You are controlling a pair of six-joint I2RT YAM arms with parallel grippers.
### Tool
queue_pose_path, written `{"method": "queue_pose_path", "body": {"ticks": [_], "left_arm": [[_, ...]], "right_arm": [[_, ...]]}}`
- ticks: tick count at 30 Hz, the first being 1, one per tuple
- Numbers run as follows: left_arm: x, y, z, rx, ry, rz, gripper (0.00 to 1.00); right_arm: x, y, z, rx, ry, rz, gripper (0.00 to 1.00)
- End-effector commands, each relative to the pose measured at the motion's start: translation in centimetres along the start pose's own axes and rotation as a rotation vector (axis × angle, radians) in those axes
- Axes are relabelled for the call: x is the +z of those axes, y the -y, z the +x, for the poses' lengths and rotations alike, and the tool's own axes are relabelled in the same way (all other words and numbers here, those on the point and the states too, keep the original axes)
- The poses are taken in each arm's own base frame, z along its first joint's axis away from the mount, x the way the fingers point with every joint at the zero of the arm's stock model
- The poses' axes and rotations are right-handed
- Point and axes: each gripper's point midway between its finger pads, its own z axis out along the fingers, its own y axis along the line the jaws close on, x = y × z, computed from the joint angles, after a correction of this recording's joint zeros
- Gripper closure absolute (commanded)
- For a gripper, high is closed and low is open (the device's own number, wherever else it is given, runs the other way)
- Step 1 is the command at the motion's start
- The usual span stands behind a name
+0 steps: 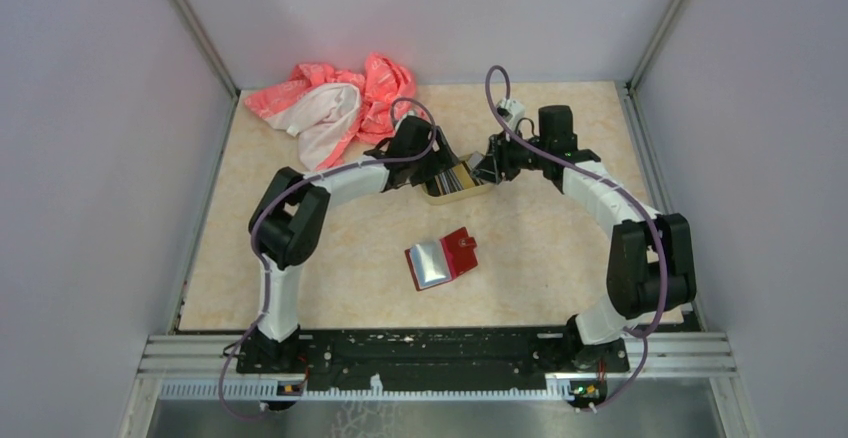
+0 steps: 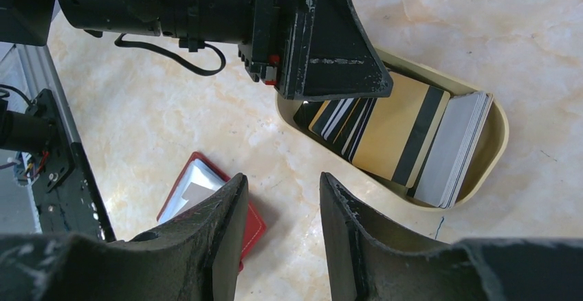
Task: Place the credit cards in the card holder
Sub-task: Pick up the credit card from the storage box.
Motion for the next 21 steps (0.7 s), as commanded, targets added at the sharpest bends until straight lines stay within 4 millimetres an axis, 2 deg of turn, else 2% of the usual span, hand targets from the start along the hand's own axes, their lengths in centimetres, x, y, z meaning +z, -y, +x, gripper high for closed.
{"method": "queue_pose_path", "body": {"ticks": [1, 10, 13, 17, 21], "left_arm": [[0.6, -1.3, 0.9, -0.019, -0.026, -0.086, 0.11], [1.1, 0.9, 1.8, -0.012, -0.074, 0.022, 0.13], [0.6, 2.5, 2.3, -0.015, -0.103, 0.124, 0.14], [-0.8, 5.1, 2.3, -0.034, -0.096, 0.308, 0.21], [-0.5, 5.6, 2.3, -0.060, -0.100, 0.329, 0.24]], "right_arm": [[-1.2, -0.8, -2.5, -0.066, 0.071, -0.014, 0.57], [-1.3, -1.0, -2.6, -0.069, 0.077, -0.026, 0.58], [-1.5, -1.0, -2.7, -0.072, 0.081, -0.027, 0.58], [-1.5, -1.1, -2.6, -0.070, 0.080, -0.033, 0.58], [-1.5, -1.0, -2.6, -0.068, 0.081, -0.033, 0.58]]}}
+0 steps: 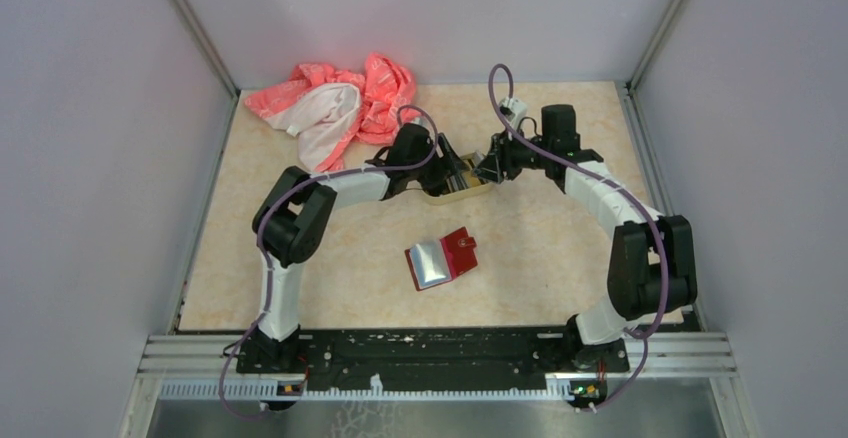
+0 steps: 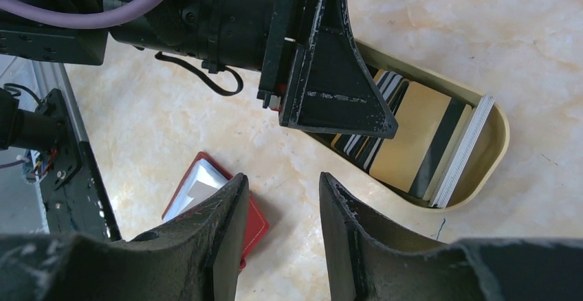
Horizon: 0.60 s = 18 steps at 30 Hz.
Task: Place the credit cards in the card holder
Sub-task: Pick up the credit card from the storage box.
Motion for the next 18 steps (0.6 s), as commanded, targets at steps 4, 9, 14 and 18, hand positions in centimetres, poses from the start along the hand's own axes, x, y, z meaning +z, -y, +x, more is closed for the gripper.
{"method": "queue_pose_path", "body": {"ticks": [4, 9, 14, 18], "left_arm": [[-0.2, 3.6, 0.2, -0.033, -0.028, 0.161, 0.30], [-0.2, 4.0, 0.0, -0.033, -0.014, 0.186, 0.31], [0.8, 3.4, 0.1, -0.036, -0.033, 0.153, 0.25], [1.4, 3.3, 0.5, -0.050, -0.051, 0.156, 0.25]], "right_arm": [[-1.1, -0.7, -2.2, -0.064, 0.069, -0.015, 0.58], [-1.2, -0.7, -2.2, -0.065, 0.071, -0.019, 0.58], [-1.2, -0.7, -2.2, -0.065, 0.071, -0.020, 0.58], [-1.3, -0.7, -2.3, -0.065, 0.075, -0.021, 0.58]]}}
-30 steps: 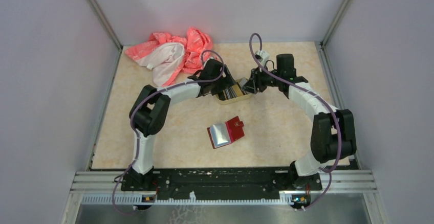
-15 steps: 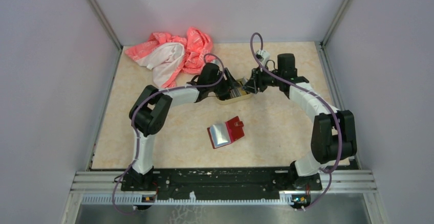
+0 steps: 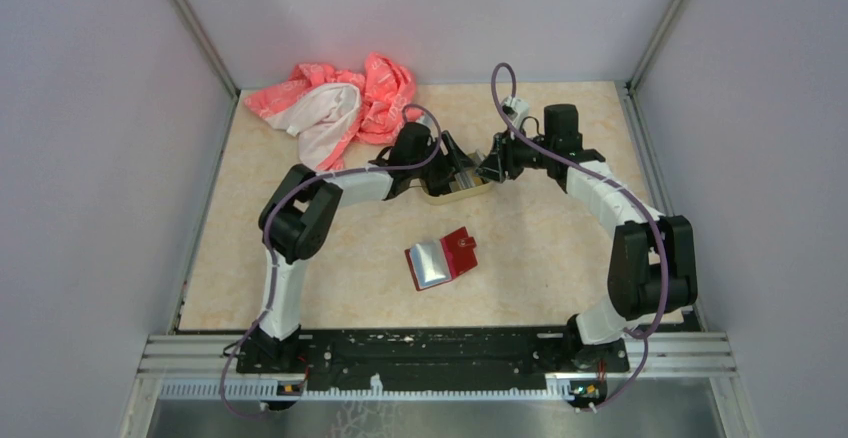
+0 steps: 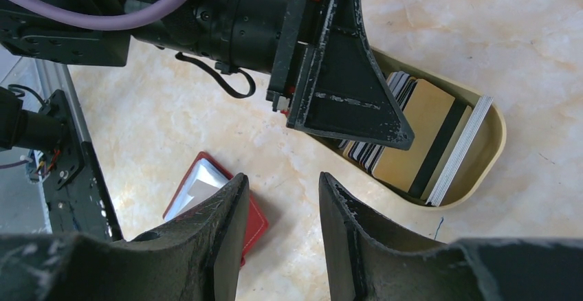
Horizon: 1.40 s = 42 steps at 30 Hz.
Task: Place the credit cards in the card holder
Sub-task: Pick up the credit card from the storage box.
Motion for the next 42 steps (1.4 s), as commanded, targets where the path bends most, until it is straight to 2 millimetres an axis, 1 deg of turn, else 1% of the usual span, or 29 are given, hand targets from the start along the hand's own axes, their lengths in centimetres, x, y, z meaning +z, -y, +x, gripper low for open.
{"method": "queue_pose_path", "body": {"ticks": [1, 5, 8, 12, 18, 22, 29, 37, 42], "left_arm": [[1.0, 1.0, 0.2, -0.013, -0.020, 0.043, 0.26], [1.1, 1.2, 0.0, -0.014, -0.022, 0.053, 0.28], [1.0, 1.5, 0.0, -0.008, -0.021, 0.061, 0.31], [0.0, 2.4, -0.4, 0.002, -0.005, 0.079, 0.32], [-1.1, 2.7, -0.6, -0.001, 0.005, 0.095, 0.33], [-1.6, 2.9, -0.6, -0.009, 0.008, 0.109, 0.36], [-2.2, 2.2, -0.7, -0.016, 0.012, 0.098, 0.39], [-3.1, 1.6, -1.0, -0.010, 0.033, 0.085, 0.47], [-3.4, 1.0, -1.2, -0.009, 0.040, 0.073, 0.58]], "right_arm": [[-1.0, -0.9, -2.2, -0.069, 0.068, -0.015, 0.58], [-1.0, -0.9, -2.2, -0.066, 0.067, -0.019, 0.58], [-1.0, -0.8, -2.2, -0.065, 0.067, -0.019, 0.58], [-1.1, -0.9, -2.2, -0.065, 0.068, -0.022, 0.58], [-1.1, -0.9, -2.2, -0.063, 0.067, -0.023, 0.58], [-1.1, -0.8, -2.1, -0.062, 0.066, -0.023, 0.58], [-1.2, -0.8, -2.2, -0.062, 0.069, -0.024, 0.58], [-1.2, -0.7, -2.1, -0.058, 0.067, -0.027, 0.58], [-1.2, -0.8, -2.1, -0.058, 0.067, -0.027, 0.58]]}}
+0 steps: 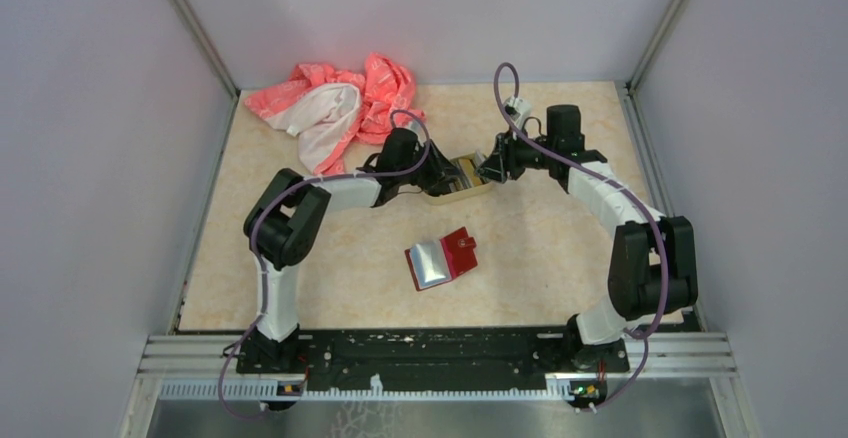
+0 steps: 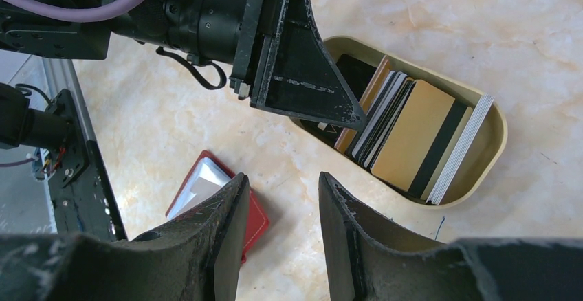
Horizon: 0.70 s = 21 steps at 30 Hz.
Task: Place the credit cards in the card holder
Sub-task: Pick up the credit card from the storage box.
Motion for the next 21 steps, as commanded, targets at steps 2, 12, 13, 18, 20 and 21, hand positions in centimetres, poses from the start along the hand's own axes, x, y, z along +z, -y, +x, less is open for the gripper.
{"method": "queue_pose_path", "body": {"ticks": [2, 12, 13, 18, 20, 21], "left_arm": [[-1.0, 1.8, -1.5, 0.024, 0.045, 0.058, 0.61], [-0.1, -0.6, -1.3, 0.030, 0.015, -0.011, 0.62], [-0.1, -0.7, -1.2, 0.033, 0.012, -0.016, 0.62], [-0.3, -1.2, -1.2, 0.035, 0.013, -0.045, 0.64], [-0.7, -1.2, -1.2, 0.039, 0.022, -0.050, 0.66], [-1.0, -1.1, -1.3, 0.042, 0.027, -0.049, 0.69]], "right_arm": [[-0.9, -0.8, -2.1, -0.063, 0.059, -0.016, 0.58], [-0.9, -0.8, -2.0, -0.060, 0.057, -0.018, 0.58], [-0.9, -0.8, -2.0, -0.060, 0.057, -0.020, 0.58], [-0.9, -0.8, -2.0, -0.059, 0.057, -0.021, 0.58], [-0.8, -0.8, -1.9, -0.058, 0.055, -0.023, 0.58], [-0.8, -0.7, -1.9, -0.056, 0.054, -0.023, 0.58]]}}
